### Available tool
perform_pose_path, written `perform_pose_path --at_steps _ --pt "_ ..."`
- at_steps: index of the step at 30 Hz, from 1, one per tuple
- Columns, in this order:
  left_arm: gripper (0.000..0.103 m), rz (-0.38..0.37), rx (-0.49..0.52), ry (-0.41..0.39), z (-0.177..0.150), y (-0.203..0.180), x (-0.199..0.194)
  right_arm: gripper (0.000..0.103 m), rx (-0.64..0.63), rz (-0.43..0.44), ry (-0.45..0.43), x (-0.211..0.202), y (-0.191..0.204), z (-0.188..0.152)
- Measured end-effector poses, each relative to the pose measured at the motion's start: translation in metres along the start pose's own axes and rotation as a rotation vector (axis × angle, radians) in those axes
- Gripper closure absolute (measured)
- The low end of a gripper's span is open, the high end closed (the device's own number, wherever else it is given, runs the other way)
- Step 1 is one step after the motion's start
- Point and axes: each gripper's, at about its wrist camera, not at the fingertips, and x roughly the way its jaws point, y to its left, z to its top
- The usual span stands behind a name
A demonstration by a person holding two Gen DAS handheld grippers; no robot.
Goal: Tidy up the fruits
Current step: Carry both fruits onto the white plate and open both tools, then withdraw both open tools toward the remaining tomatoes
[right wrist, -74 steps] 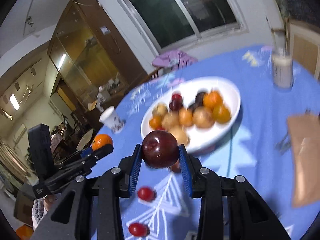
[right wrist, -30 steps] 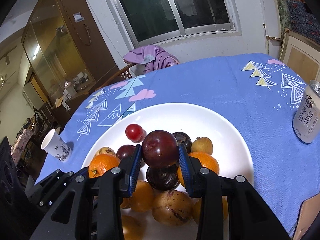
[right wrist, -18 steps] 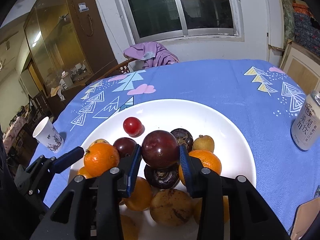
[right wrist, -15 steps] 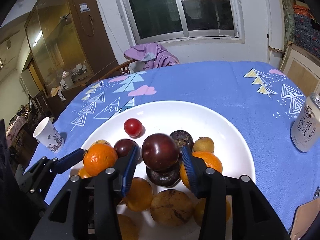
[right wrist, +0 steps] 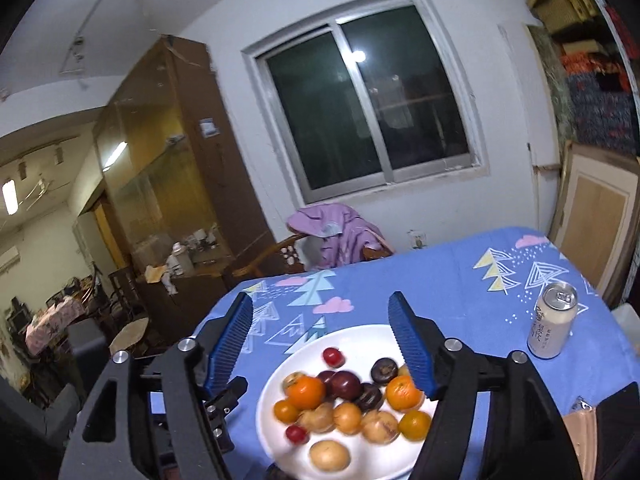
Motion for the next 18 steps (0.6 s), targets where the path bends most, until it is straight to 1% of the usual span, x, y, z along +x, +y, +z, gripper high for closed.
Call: perform_pose_path --at_steps 1,3,6,8,10,12,13,14,15,16,17,18 --pt "0.004 0.011 -0.009 0.015 -0.012 0.004 -0.007 0.025 -0.013 -0.002 -0.012 -0.014 0.006 -0.008" --pt "0.004 0.005 -0.012 0.058 -0.036 0.01 -0.021 0.025 -0.04 -0.014 -0.006 -0.035 0.015 -0.027" --pt "0.004 -0.02 -0.024 0.09 -0.069 0.008 -0.044 0.025 -0.04 -0.018 0.011 -0.07 0.018 -0.075" --pt "0.004 -0.035 0.01 0.09 -0.088 -0.003 -0.058 0.025 -0.026 -0.005 0.067 -0.084 0.019 -0.111" --pt "0.004 -0.049 0.052 0.088 -0.1 -0.014 -0.067 0.025 -0.039 -0.006 0.136 -0.092 0.023 -0.146" --pt "0.004 -0.048 0.101 0.083 -0.108 -0.03 -0.07 0.025 -0.077 0.008 0.234 -0.091 0.032 -0.178" --pt "0.004 -0.044 0.119 0.083 -0.112 -0.034 -0.07 0.025 -0.091 0.009 0.266 -0.091 0.036 -0.188" --pt "0.004 -0.023 0.133 0.083 -0.114 -0.037 -0.069 0.025 -0.105 0.004 0.305 -0.088 0.04 -0.195" --pt "0.004 -0.023 0.144 0.089 -0.115 -0.04 -0.066 0.025 -0.108 0.019 0.329 -0.086 0.044 -0.199" --pt "0.004 -0.039 0.144 0.106 -0.117 -0.041 -0.063 0.025 -0.112 0.035 0.349 -0.084 0.047 -0.202" --pt "0.004 -0.046 0.141 0.117 -0.116 -0.041 -0.06 0.025 -0.122 0.034 0.366 -0.082 0.049 -0.205" --pt "0.004 -0.036 0.137 0.125 -0.116 -0.04 -0.057 0.025 -0.127 0.041 0.378 -0.081 0.051 -0.206"
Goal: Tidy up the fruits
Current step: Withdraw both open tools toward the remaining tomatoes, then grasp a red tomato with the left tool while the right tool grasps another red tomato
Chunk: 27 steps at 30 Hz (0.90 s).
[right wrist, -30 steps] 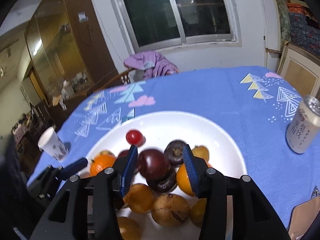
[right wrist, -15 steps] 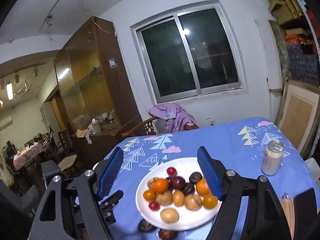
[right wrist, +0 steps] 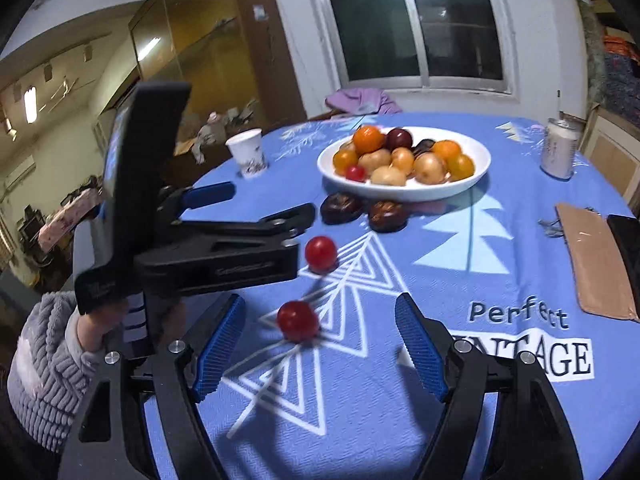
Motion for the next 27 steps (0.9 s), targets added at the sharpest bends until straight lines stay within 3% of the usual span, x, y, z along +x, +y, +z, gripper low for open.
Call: perform_pose_path --at_steps 4,10,14,17,20,25,27 --pt "0.004 -0.028 -0.04 0.036 0.002 0.007 0.012 0.025 0.032 0.031 0.069 0.015 -0.002 -0.003" --pt "0.004 -0.052 0.033 0.086 -0.001 -0.009 0.027 0.025 0.079 0.037 0.138 0.029 0.002 -0.005" --pt "0.004 -0.089 0.03 0.097 0.0 -0.012 0.03 0.025 0.098 0.003 0.17 0.035 0.001 -0.006" --pt "0.005 -0.11 0.028 0.104 0.0 -0.014 0.032 0.025 0.078 0.0 0.178 0.039 0.003 -0.004" --pt "0.019 -0.123 0.045 0.111 0.0 -0.017 0.032 0.025 0.065 0.01 0.181 0.043 0.008 -0.002" --pt "0.02 -0.132 0.05 0.125 0.0 -0.02 0.034 0.025 0.025 -0.052 0.171 0.044 0.018 0.001" --pt "0.02 -0.137 0.046 0.129 0.0 -0.019 0.035 0.025 0.051 -0.017 0.152 0.043 0.016 0.002"
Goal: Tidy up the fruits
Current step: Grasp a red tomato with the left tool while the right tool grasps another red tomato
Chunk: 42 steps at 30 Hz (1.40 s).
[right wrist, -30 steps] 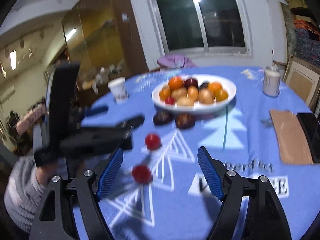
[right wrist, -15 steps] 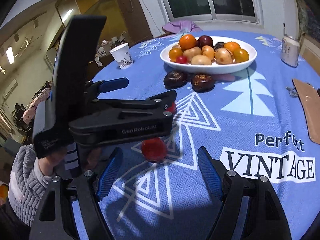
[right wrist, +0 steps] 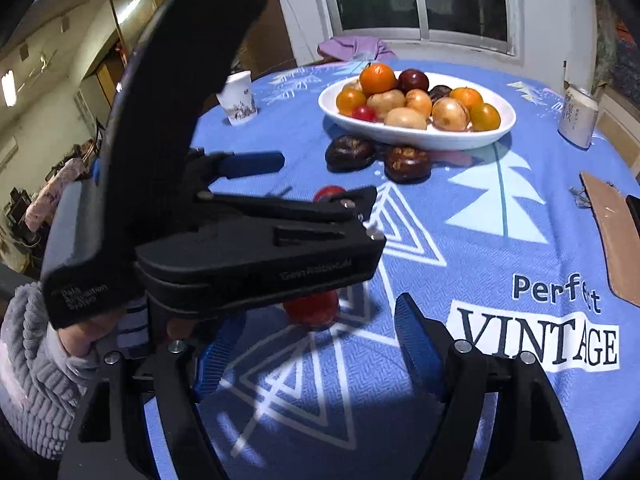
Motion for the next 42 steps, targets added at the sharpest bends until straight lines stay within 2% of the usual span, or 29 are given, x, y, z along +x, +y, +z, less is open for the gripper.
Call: perform_pose_path --at_steps 3,5,8,12,14,16,17,20,21,22,25,32,42 --pt "0.02 -0.008 0.002 0.008 0.0 -0.001 0.001 0.027 0.003 0.018 0.015 0.004 0.0 0.002" --pt "0.02 -0.018 0.0 0.016 -0.001 -0.001 0.002 0.039 0.011 0.018 0.024 0.006 -0.002 0.002" --pt "0.024 -0.028 0.003 0.023 -0.001 -0.001 0.002 0.049 0.021 0.021 0.045 0.012 -0.004 0.003" --pt "0.039 -0.042 -0.001 0.041 -0.002 -0.001 0.005 0.052 0.015 0.024 0.055 0.015 -0.002 0.004" --pt "0.042 -0.049 -0.01 0.048 -0.002 0.001 0.006 0.055 0.015 0.028 0.058 0.016 -0.002 0.004" --pt "0.051 -0.055 -0.013 0.049 -0.003 0.001 0.006 0.06 0.018 0.033 0.065 0.018 -0.002 0.004" --pt "0.051 -0.059 -0.012 0.051 -0.003 0.0 0.007 0.063 0.022 0.037 0.073 0.02 -0.002 0.005" --pt "0.054 -0.064 -0.003 0.049 -0.003 -0.002 0.006 0.064 0.037 0.047 0.073 0.021 -0.004 0.005" --pt "0.057 -0.066 -0.003 0.047 -0.003 -0.002 0.006 0.065 0.04 0.049 0.072 0.022 -0.004 0.005" --pt "0.065 -0.073 -0.003 0.047 -0.004 -0.002 0.006 0.066 0.043 0.052 0.072 0.022 -0.005 0.006" --pt "0.074 -0.107 -0.006 0.066 -0.004 -0.002 0.009 0.071 0.055 0.058 0.073 0.023 -0.007 0.006" --pt "0.075 -0.145 -0.008 0.06 -0.004 -0.003 0.009 0.071 0.06 0.07 0.073 0.023 -0.007 0.005" --pt "0.075 -0.092 0.008 -0.017 -0.003 -0.003 -0.009 0.072 0.06 0.086 0.039 0.014 -0.008 0.002"
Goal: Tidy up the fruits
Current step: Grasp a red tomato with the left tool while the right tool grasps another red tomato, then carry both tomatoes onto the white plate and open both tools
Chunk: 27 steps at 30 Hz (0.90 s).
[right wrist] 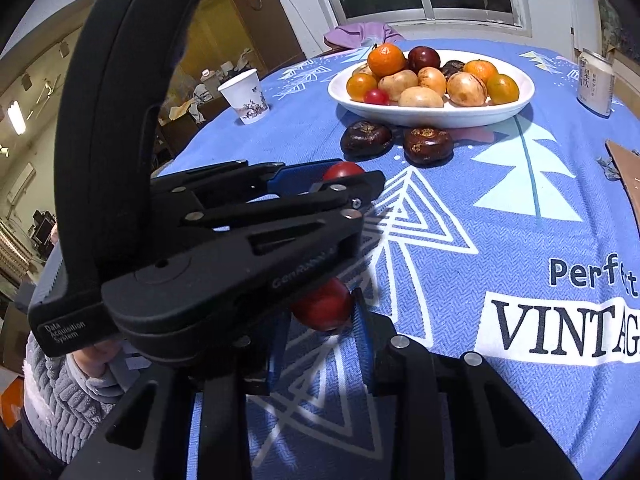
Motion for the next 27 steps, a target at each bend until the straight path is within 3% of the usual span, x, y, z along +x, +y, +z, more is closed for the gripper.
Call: perform_pose_path --at_steps 5,8,14,17,22,27 --pt "0.075 0.039 -0.07 -0.079 0.002 0.023 -0.034 0.072 -0.02 -0.052 -0.055 -0.028 -0.005 -0.005" --pt "0.075 0.086 -0.052 -0.099 0.008 0.03 -0.053 0.072 0.009 -0.065 -0.075 -0.052 -0.018 0.001" --pt "0.075 0.155 -0.034 -0.192 0.053 0.038 -0.096 0.072 0.005 -0.12 -0.255 -0.125 -0.027 0.057" --pt "0.075 0.149 -0.038 -0.245 0.079 0.036 -0.106 0.072 -0.008 -0.123 -0.368 -0.16 -0.023 0.09" --pt "0.075 0.126 -0.029 -0.252 0.112 0.024 -0.083 0.072 0.008 -0.104 -0.458 -0.175 -0.031 0.141" --pt "0.075 0.106 -0.031 -0.194 0.128 0.013 -0.03 0.072 0.044 -0.093 -0.457 -0.141 -0.051 0.181"
